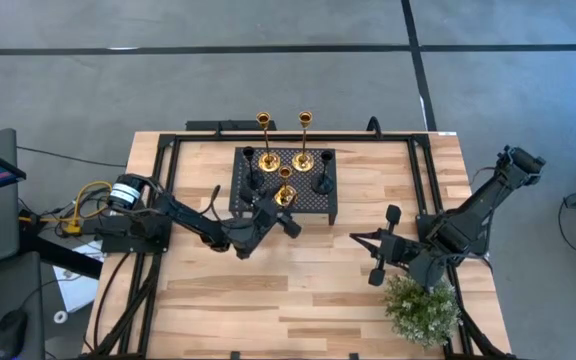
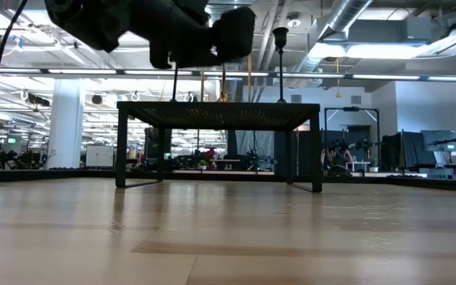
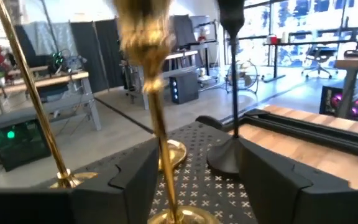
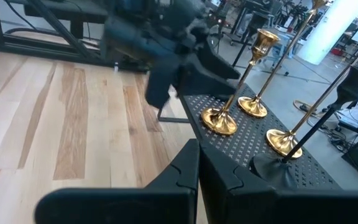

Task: Pick & Place candle stick holders
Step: Return to Home Position

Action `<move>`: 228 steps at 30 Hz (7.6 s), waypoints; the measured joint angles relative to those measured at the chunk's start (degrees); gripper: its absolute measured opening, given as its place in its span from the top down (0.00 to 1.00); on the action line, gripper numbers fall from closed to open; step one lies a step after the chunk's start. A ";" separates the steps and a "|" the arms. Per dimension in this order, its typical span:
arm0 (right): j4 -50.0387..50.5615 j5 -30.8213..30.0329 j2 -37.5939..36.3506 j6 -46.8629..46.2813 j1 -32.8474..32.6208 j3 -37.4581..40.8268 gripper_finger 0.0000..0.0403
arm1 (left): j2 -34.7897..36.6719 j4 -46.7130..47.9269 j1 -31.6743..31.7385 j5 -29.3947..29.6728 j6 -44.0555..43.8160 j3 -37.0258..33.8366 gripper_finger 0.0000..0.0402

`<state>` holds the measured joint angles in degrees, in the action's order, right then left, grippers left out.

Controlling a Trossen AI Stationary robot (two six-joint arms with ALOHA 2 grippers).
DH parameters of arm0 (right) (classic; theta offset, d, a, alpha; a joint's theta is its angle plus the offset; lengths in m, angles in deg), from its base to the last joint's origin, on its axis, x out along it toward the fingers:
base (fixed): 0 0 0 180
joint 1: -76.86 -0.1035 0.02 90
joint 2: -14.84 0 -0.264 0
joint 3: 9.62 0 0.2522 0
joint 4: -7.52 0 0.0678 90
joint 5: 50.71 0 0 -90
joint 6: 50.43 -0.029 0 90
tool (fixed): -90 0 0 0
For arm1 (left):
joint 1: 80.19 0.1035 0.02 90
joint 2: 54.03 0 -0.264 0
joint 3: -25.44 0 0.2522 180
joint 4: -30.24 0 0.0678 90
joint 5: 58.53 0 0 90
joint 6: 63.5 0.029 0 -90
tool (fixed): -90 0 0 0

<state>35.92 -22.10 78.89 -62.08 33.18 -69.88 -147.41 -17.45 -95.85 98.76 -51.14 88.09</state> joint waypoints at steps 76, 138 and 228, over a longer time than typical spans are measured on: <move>-9.29 48.07 -41.27 18.23 19.49 16.43 1.00 | 51.29 18.41 -14.57 -37.38 8.16 -34.19 0.99; -5.54 58.21 -63.89 14.59 19.34 34.80 1.00 | 51.27 19.69 -14.57 -37.37 6.64 -34.19 0.98; -18.87 61.24 -63.91 10.72 19.36 46.21 1.00 | 92.62 59.76 2.95 -64.41 -4.98 -43.47 0.99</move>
<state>17.05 39.14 14.99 -51.36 52.54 -23.68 -54.79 42.31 -92.90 34.35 -56.11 44.63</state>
